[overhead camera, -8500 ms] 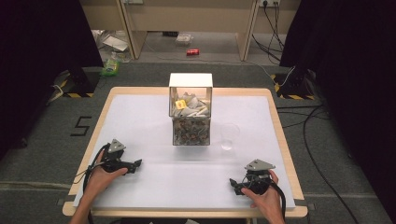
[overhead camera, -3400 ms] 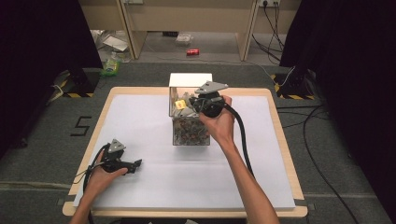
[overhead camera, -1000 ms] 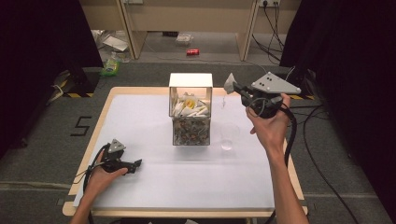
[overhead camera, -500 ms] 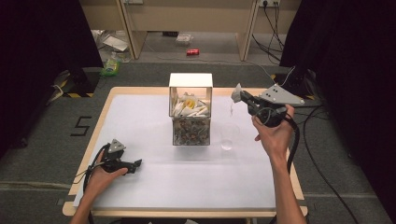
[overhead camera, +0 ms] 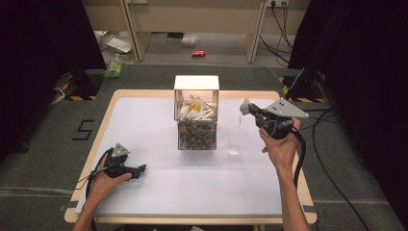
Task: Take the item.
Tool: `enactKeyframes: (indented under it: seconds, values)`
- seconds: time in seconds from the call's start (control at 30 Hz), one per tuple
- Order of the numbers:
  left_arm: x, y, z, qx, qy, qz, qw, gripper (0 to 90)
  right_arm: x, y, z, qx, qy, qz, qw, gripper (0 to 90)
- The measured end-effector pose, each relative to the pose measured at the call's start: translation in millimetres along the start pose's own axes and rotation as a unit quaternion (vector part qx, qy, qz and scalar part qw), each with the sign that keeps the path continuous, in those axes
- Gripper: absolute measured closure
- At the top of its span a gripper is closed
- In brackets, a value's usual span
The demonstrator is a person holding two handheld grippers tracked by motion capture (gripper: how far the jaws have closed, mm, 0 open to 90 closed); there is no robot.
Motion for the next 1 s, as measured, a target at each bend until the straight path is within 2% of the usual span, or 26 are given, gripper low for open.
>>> enactKeyframes:
  seconds: [0.1, 0.27, 0.6, 1.0]
  values:
    - [0.0, 0.0, 0.1, 0.0, 0.0, 0.0, 1.0, 3.2, 9.5, 0.8, 0.5, 0.001, -0.007, -0.002, 1.0, 89.5]
    - [0.0, 0.0, 0.1, 0.0, 0.0, 0.0, 1.0, 3.2, 23.3, -0.6, 1.0, -0.003, -0.007, 0.015, 0.9999, 89.4]
    - [0.0, 0.1, 0.3, 0.001, 0.0, 0.001, 1.0, 3.2, 35.8, 1.8, 2.1, -0.002, -0.004, 0.026, 0.9997, 89.4]
    - [0.0, 0.1, 0.4, 0.002, 0.001, 0.001, 1.0, 3.3, 62.7, -5.1, 8.6, -0.006, -0.003, 0.061, 0.9981, 89.5]
Point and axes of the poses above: each handheld gripper's, and its own axes: y roughly backward along the jaws, x roughly out of its underside, z roughly to its left, the point moved 7 cm from there along -y, roughly forward along the jaws, and after that the axes turned 14 degrees about -z, right-handed, at the moved point
